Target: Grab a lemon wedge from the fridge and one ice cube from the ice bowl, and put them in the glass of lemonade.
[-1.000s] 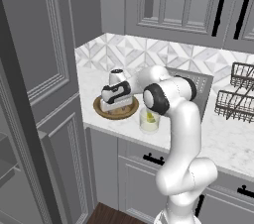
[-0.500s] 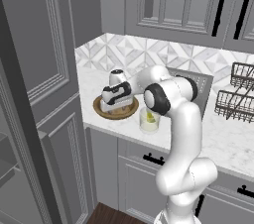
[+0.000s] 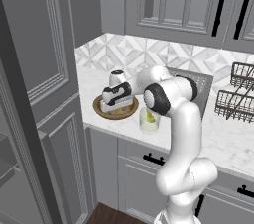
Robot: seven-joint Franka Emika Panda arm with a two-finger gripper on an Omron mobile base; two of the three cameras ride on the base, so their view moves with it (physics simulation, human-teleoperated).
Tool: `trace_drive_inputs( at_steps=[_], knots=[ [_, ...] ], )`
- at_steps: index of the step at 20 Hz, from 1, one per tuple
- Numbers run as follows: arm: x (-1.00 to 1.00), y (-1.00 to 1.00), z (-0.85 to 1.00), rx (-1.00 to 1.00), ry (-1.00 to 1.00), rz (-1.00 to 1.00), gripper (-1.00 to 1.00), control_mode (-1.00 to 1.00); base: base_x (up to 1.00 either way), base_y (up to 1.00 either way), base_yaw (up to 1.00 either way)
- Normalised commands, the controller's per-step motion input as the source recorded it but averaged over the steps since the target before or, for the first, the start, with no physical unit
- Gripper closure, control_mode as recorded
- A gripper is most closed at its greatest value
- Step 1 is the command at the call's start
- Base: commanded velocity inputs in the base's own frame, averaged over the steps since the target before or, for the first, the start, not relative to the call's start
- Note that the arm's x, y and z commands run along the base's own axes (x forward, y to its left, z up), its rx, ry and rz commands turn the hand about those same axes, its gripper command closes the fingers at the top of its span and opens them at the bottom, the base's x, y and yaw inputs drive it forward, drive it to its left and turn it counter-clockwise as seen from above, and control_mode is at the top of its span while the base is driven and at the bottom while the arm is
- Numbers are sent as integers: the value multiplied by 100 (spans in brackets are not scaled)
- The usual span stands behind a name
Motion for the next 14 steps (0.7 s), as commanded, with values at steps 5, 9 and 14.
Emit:
trace_drive_inputs(
  at_steps=[5, 9, 14],
  knots=[
    [0, 0, 0, 0, 0, 0, -100, -100, 0, 0, 0],
    [0, 0, 0, 0, 0, 0, -100, -100, 0, 0, 0],
    [0, 0, 0, 0, 0, 0, 100, -100, 0, 0, 0]
  ],
)
